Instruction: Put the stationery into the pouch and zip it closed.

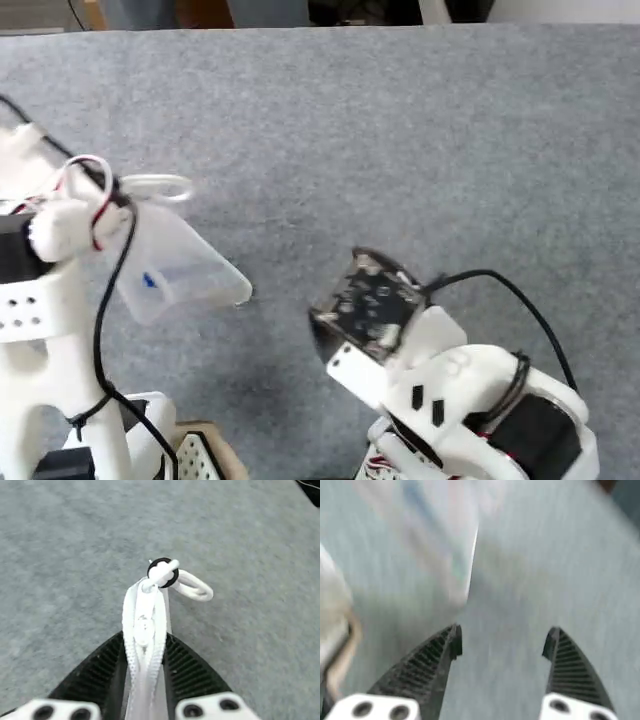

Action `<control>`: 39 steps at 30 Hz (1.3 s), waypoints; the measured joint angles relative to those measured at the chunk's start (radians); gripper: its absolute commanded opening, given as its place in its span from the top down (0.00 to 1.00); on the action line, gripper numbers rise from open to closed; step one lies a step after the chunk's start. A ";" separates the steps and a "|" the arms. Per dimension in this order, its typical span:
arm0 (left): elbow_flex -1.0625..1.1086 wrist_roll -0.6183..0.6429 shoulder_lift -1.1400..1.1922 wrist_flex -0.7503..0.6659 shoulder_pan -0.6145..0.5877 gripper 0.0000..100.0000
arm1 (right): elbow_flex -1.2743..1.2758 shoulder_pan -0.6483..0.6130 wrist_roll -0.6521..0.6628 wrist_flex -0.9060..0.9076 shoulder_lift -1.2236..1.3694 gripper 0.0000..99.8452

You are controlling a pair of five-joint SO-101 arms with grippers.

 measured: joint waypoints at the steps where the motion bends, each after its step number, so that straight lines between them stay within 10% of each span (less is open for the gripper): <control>1: 0.017 -0.008 0.000 0.000 -0.023 0.97 | -0.021 -0.005 -0.017 -0.037 0.014 0.72; 23: 0.121 -0.121 -0.006 -0.003 -0.015 0.97 | -0.571 -0.494 -0.115 -0.110 0.568 0.72; 39: -0.091 -0.055 0.008 0.008 0.193 0.97 | -0.394 -0.239 -0.359 -0.140 0.571 0.72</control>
